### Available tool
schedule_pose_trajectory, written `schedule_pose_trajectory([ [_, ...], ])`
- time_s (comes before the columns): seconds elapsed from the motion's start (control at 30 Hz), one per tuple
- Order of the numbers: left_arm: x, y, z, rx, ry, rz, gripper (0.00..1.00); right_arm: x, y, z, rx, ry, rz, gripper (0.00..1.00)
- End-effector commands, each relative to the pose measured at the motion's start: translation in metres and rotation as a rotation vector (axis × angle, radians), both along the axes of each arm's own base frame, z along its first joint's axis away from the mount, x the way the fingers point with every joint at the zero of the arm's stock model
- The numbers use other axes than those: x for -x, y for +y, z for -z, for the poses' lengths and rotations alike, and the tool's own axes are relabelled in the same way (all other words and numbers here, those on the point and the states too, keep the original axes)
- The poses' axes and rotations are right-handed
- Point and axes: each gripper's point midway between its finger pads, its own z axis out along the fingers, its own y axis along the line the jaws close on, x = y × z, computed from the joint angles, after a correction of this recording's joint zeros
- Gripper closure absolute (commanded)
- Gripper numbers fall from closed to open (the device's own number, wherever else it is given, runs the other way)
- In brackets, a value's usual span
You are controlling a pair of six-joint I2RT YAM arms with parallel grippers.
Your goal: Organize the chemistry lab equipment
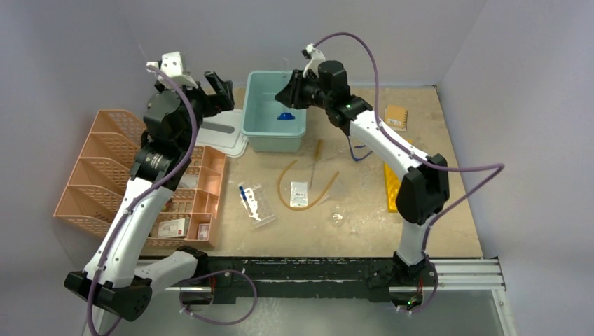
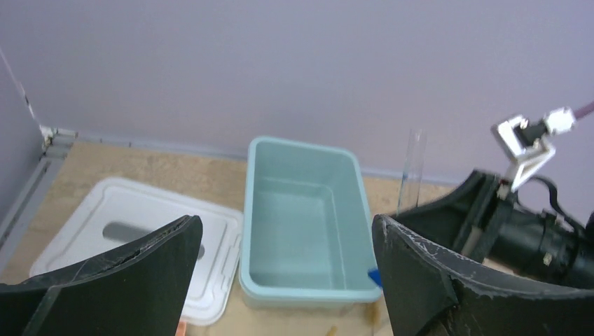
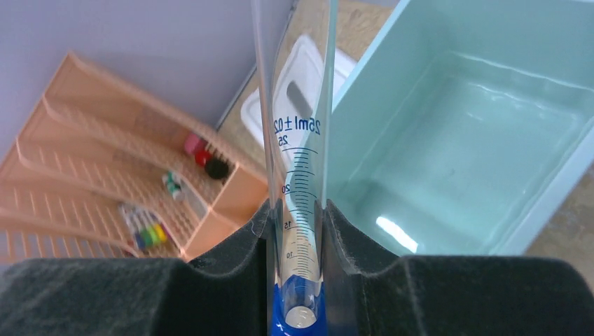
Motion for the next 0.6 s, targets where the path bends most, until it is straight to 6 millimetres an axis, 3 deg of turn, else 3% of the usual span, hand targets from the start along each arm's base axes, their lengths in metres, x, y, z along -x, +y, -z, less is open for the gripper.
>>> schedule_pose_trajectory([
  [0.0, -0.003, -0.001, 0.046, 0.036, 0.184, -0.026, 0.10, -0.040, 0.006, -0.010, -0.098, 0.096, 0.170, 0.88],
  [0.07, -0.001, -0.004, 0.065, 0.031, 0.258, -0.019, 0.12, -0.056, 0.012, -0.002, -0.090, 0.114, 0.206, 0.90],
  [0.1, 0.000, -0.004, 0.075, 0.031, 0.293, -0.021, 0.12, -0.066, 0.016, 0.012, -0.070, 0.132, 0.225, 0.90],
  [0.3, 0.003, 0.000, 0.118, 0.048, 0.406, -0.067, 0.13, -0.088, 0.026, 0.055, 0.057, 0.156, 0.292, 0.90],
  [0.57, -0.011, -0.008, 0.167, 0.041, 0.553, -0.088, 0.13, -0.097, -0.007, 0.105, 0.265, 0.192, 0.434, 0.89],
])
